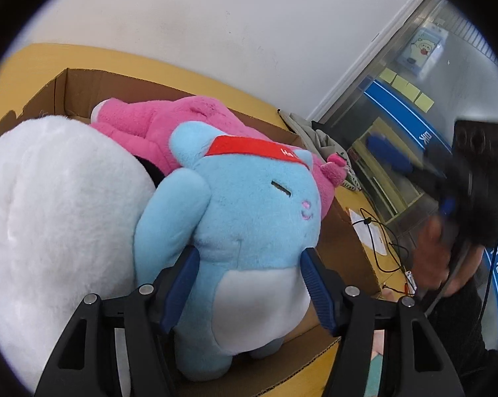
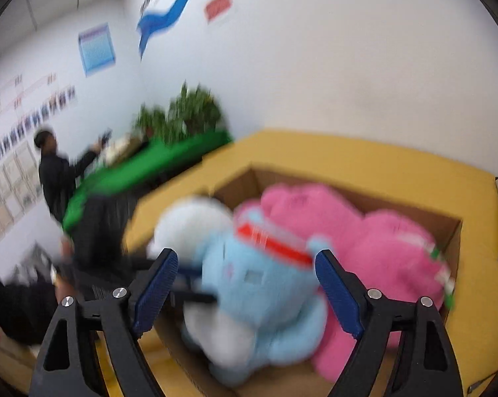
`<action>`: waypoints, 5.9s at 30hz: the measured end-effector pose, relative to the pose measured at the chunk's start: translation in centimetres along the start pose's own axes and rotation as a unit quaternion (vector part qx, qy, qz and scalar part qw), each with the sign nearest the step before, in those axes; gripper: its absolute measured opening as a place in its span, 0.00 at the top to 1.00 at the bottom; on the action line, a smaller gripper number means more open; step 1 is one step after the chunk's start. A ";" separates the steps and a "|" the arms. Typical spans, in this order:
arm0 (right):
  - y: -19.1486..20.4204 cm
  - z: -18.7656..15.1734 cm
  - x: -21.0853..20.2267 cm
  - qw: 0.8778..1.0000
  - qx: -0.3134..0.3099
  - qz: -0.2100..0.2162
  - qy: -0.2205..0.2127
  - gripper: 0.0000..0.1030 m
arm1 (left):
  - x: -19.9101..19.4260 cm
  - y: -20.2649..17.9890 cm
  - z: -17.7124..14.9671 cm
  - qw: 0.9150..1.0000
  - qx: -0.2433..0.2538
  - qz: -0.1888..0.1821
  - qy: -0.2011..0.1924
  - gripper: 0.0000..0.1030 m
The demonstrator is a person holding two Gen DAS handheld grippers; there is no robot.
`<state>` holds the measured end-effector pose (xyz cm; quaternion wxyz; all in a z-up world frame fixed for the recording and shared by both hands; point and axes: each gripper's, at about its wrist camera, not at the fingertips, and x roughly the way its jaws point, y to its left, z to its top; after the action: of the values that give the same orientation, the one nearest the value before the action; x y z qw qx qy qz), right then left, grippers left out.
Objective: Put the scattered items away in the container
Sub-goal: 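Lift the blue cat with both grippers and carry it over the box, then lower the blue cat into the box beside the panda and open both grippers, then close both grippers on the pink-and-teal plush pig, then lift the plush pig with both grippers and carry it over the box, then lower the pig into the box beside the blue cat and open both grippers, then move both grippers down to the clear phone case on the table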
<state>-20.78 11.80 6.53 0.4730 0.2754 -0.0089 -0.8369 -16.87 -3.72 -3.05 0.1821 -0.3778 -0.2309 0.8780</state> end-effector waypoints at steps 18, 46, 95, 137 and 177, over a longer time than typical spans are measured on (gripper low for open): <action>0.2 0.7 14.7 0.984 -0.039 -0.107 0.139 0.20 | -6.8 0.5 -2.9 0.991 0.059 0.116 -0.029 0.37; -1.4 -19.6 -12.6 0.939 0.207 -0.254 0.107 0.04 | -7.0 -8.9 -8.6 0.992 0.107 0.070 0.006 0.23; 5.2 -6.6 -12.9 0.989 -0.063 -0.131 -0.003 0.25 | -1.5 -18.8 6.5 0.984 0.176 0.016 0.013 0.50; -4.6 -12.7 -11.8 0.961 0.104 -0.232 0.108 0.05 | 13.9 -13.9 5.2 0.963 0.234 0.032 0.129 0.66; 9.0 -11.5 -12.0 0.932 0.073 -0.351 0.050 0.00 | -17.1 -3.6 -12.2 0.990 0.070 0.115 -0.043 0.22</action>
<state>-3.49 19.21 4.66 0.1275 0.3363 0.0509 -0.9317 3.89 -5.95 1.37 0.0964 -0.3503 -0.1312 0.9224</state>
